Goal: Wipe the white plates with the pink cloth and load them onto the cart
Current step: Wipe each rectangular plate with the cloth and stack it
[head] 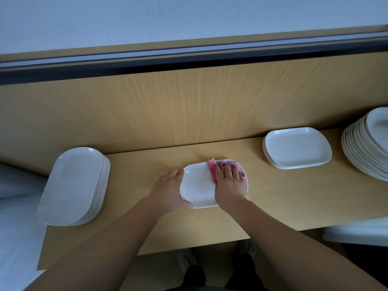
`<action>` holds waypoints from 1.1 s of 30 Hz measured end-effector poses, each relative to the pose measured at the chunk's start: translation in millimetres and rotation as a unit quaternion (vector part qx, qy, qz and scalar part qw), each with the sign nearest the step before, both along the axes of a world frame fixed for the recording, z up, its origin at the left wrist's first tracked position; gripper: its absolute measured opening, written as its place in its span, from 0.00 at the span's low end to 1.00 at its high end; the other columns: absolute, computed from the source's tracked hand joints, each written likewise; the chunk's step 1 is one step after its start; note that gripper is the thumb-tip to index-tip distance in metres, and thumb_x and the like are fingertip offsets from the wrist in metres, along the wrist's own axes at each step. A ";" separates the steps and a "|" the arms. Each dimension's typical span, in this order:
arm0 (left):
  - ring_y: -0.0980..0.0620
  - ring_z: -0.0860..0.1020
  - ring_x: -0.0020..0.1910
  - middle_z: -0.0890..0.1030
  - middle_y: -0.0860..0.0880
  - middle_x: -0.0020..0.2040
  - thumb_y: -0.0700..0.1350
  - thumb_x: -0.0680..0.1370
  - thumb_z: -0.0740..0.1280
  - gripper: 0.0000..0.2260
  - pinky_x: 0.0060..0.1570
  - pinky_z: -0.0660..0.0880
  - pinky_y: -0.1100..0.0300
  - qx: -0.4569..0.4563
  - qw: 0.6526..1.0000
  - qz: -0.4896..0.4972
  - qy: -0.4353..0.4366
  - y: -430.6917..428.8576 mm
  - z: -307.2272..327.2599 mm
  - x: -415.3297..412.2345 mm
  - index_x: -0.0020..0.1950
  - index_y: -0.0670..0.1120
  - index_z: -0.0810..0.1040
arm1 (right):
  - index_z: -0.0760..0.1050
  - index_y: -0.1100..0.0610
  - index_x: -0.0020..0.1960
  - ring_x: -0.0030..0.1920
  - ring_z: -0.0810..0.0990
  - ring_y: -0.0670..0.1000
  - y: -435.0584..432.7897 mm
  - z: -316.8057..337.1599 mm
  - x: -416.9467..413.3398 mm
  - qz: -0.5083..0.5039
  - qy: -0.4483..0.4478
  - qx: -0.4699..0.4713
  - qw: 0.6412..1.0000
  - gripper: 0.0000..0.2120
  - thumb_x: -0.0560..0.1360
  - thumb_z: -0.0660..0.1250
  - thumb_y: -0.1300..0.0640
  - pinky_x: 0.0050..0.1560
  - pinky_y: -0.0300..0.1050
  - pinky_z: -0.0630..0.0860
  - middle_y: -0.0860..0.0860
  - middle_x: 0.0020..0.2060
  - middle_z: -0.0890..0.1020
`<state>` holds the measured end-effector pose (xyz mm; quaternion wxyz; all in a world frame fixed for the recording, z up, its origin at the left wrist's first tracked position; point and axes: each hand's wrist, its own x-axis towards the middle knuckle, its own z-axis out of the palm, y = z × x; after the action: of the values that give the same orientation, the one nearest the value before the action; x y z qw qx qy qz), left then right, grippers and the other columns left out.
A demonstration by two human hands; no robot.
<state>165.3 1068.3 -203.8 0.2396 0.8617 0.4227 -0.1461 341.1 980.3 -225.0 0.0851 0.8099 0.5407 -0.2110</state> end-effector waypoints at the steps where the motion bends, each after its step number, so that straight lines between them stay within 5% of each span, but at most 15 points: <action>1: 0.52 0.56 0.74 0.57 0.53 0.76 0.64 0.65 0.74 0.52 0.70 0.56 0.60 0.000 1.000 -0.001 -0.002 0.2 0.5 0.2 0.79 0.47 0.50 | 0.40 0.52 0.78 0.76 0.45 0.62 2.8 1.3 -4.1 0.005 -0.001 -0.007 1.000 0.38 0.76 0.59 0.55 0.74 0.59 0.50 0.57 0.77 0.49; 6: 0.52 0.61 0.71 0.61 0.54 0.73 0.63 0.64 0.75 0.50 0.66 0.60 0.61 -0.004 1.000 0.012 -0.021 1.0 2.1 0.2 0.78 0.48 0.53 | 0.35 0.51 0.78 0.76 0.39 0.62 10.2 -0.2 -30.7 0.096 -0.006 -0.014 0.995 0.45 0.75 0.64 0.52 0.75 0.59 0.40 0.55 0.78 0.45; 12: 0.53 0.64 0.70 0.64 0.54 0.71 0.63 0.62 0.76 0.51 0.67 0.60 0.62 0.011 0.999 0.023 -0.037 -1.8 -0.8 0.7 0.77 0.49 0.55 | 0.36 0.48 0.78 0.77 0.38 0.60 14.9 5.2 -31.9 0.198 -0.019 -0.020 0.980 0.42 0.76 0.61 0.50 0.74 0.60 0.40 0.51 0.78 0.46; 21: 0.53 0.65 0.67 0.67 0.54 0.68 0.68 0.61 0.72 0.49 0.67 0.63 0.60 0.061 0.998 -0.008 -0.024 -1.4 -6.3 -2.0 0.75 0.49 0.58 | 0.68 0.45 0.72 0.77 0.48 0.58 19.2 -0.5 -17.6 0.334 0.089 0.095 0.934 0.27 0.73 0.64 0.58 0.76 0.55 0.41 0.44 0.72 0.67; 27: 0.53 0.62 0.69 0.64 0.54 0.70 0.70 0.63 0.70 0.50 0.70 0.58 0.60 0.073 0.995 -0.052 -0.035 2.2 -8.2 -15.5 0.78 0.52 0.53 | 0.72 0.48 0.67 0.70 0.62 0.61 11.3 6.7 -24.0 0.178 0.141 0.184 0.956 0.22 0.73 0.67 0.54 0.68 0.58 0.66 0.53 0.69 0.67; 33: 0.53 0.66 0.68 0.68 0.54 0.69 0.66 0.66 0.71 0.44 0.67 0.59 0.61 0.071 0.994 -0.057 -0.062 7.6 -10.0 -16.1 0.77 0.52 0.59 | 0.63 0.49 0.73 0.75 0.52 0.60 29.6 9.6 -50.7 0.106 0.055 0.028 0.992 0.26 0.79 0.58 0.40 0.67 0.51 0.64 0.53 0.74 0.59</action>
<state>149.2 1075.9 -213.8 0.1944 0.9069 0.3662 -0.0755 290.4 1009.9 -215.4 0.0541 0.7372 0.6332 -0.2297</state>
